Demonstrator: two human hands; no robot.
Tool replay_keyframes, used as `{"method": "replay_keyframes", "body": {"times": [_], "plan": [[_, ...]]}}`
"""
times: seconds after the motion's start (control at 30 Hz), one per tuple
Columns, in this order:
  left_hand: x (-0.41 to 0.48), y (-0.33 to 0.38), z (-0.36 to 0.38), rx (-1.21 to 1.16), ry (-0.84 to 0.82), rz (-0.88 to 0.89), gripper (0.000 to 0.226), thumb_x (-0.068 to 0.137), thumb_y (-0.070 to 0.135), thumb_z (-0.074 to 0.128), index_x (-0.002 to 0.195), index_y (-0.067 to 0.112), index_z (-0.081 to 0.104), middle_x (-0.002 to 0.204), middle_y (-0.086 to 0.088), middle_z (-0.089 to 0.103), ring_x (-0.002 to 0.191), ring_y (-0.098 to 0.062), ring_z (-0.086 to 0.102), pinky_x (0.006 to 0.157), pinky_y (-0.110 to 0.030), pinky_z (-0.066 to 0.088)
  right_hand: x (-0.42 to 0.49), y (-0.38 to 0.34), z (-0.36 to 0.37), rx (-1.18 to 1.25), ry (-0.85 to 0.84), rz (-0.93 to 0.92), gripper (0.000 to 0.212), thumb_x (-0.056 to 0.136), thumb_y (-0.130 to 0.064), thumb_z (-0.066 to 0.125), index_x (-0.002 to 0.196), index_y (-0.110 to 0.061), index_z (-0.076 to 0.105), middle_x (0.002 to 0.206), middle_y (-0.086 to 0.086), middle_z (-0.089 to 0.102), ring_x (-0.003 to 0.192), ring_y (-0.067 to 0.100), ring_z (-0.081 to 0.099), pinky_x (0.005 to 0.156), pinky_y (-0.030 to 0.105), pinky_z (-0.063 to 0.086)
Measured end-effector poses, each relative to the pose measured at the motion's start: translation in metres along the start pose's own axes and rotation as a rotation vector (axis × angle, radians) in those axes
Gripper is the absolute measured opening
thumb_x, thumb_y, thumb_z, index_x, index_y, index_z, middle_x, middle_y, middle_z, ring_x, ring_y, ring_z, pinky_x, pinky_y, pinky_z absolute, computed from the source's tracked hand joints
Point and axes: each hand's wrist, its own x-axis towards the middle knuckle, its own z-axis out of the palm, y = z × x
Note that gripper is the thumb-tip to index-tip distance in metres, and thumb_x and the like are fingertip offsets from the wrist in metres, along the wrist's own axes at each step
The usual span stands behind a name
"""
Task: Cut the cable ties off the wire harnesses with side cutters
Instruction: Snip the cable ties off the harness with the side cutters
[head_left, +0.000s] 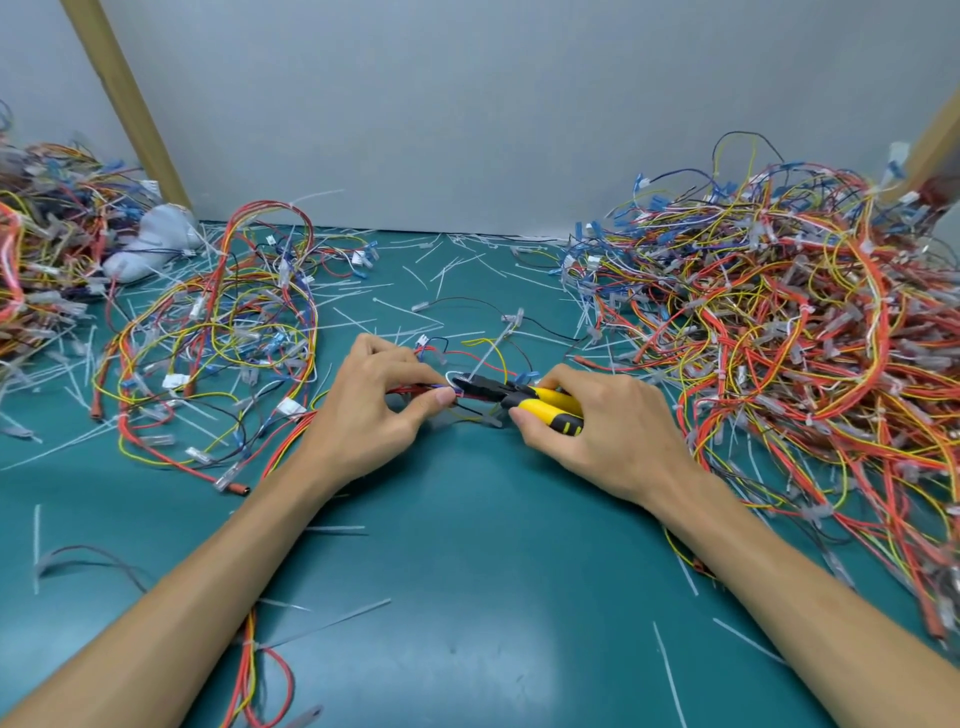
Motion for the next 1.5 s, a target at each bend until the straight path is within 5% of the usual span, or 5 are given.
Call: {"method": "replay_keyframes", "body": {"times": [0.53, 0.87, 1.07, 1.5], "plan": [[-0.0003, -0.0018, 0.0003, 0.008, -0.037, -0.022, 0.004, 0.086, 0.025, 0.072, 0.087, 0.024, 0.076, 0.080, 0.015, 0.062, 0.095, -0.013, 0.042, 0.082, -0.008, 0.031, 0.0015, -0.0008, -0.0006, 0.027, -0.010, 0.018, 0.037, 0.081, -0.065, 0.057, 0.087, -0.028, 0.059, 0.065, -0.012, 0.053, 0.065, 0.018, 0.053, 0.059, 0.032, 0.044], [0.0004, -0.0005, -0.0025, -0.094, -0.080, -0.084, 0.015, 0.087, 0.022, 0.071, 0.081, 0.035, 0.068, 0.081, 0.015, 0.063, 0.097, -0.012, 0.043, 0.081, -0.003, 0.029, -0.0003, -0.0016, -0.0023, 0.059, -0.025, -0.017, 0.035, 0.085, -0.063, 0.054, 0.101, -0.031, 0.059, 0.084, -0.010, 0.060, 0.078, 0.012, 0.057, 0.066, 0.034, 0.046], [0.0020, 0.0004, -0.0021, -0.166, -0.024, -0.088, 0.017, 0.086, 0.018, 0.072, 0.081, 0.033, 0.067, 0.083, 0.006, 0.067, 0.095, -0.016, 0.046, 0.083, -0.011, 0.032, -0.0007, -0.0014, -0.0015, 0.182, -0.029, -0.028, 0.039, 0.088, -0.059, 0.051, 0.111, -0.029, 0.061, 0.096, -0.015, 0.061, 0.089, 0.009, 0.057, 0.077, 0.033, 0.047], [0.0000, 0.0060, -0.0017, -0.212, -0.013, -0.059, 0.031, 0.085, 0.017, 0.072, 0.077, 0.046, 0.062, 0.082, 0.016, 0.065, 0.094, -0.008, 0.047, 0.083, -0.009, 0.032, 0.0013, -0.0031, -0.0036, 0.281, -0.078, 0.000, 0.031, 0.086, -0.060, 0.052, 0.094, -0.030, 0.058, 0.073, -0.011, 0.058, 0.072, 0.013, 0.054, 0.068, 0.035, 0.046]]}}
